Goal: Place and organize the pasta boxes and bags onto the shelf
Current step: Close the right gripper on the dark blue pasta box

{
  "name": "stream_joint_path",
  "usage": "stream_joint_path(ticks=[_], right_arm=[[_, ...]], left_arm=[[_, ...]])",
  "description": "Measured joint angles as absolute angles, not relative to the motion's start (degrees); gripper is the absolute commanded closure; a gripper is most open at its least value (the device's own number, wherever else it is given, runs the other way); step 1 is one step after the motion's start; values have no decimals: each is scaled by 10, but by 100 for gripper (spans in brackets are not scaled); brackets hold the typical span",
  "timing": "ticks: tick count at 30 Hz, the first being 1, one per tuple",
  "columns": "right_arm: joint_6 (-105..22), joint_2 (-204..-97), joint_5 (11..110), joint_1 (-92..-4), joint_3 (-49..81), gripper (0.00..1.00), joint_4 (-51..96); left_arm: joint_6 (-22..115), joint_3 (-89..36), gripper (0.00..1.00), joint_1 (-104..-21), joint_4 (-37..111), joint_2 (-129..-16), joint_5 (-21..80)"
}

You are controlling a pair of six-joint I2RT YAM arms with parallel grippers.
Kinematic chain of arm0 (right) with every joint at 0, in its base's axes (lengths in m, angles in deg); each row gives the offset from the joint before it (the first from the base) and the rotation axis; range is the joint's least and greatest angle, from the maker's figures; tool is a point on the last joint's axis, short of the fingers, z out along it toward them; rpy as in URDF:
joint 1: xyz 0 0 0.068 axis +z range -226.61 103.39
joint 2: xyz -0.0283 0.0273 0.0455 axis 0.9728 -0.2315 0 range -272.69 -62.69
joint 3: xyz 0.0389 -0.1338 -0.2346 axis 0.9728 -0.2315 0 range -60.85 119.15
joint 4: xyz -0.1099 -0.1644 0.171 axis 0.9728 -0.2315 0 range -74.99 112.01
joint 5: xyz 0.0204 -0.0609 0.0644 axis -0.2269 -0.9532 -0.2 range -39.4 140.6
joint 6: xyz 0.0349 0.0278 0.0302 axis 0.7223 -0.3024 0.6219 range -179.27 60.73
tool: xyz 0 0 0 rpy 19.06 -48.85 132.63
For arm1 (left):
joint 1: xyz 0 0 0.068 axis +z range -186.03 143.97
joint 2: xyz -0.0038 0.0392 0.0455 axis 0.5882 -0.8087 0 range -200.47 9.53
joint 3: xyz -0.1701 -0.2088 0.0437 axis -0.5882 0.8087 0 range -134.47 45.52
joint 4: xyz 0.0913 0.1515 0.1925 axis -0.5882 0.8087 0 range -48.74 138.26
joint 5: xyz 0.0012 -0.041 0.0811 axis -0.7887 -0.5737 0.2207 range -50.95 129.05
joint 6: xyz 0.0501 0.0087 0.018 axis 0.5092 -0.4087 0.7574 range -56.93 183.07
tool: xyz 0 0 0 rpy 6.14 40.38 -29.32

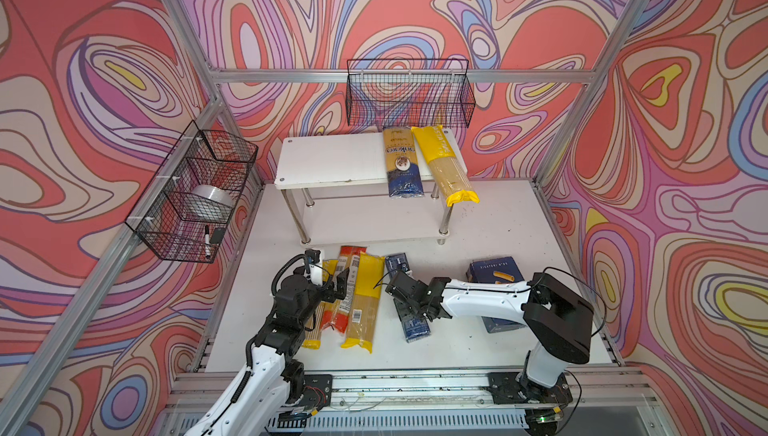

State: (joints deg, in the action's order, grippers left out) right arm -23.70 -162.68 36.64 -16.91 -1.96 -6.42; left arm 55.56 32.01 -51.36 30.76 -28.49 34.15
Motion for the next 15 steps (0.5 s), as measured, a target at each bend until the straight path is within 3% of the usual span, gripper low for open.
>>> stream_joint_path(ticks=[4, 15], right_arm=[[-237, -1627, 366, -169, -19, 43, -65], [-235, -1625, 360, -168, -16, 66, -64]], left_arm=[[556, 320, 0, -514, 308, -285, 341], [556, 320, 0, -514, 308, -285, 341]])
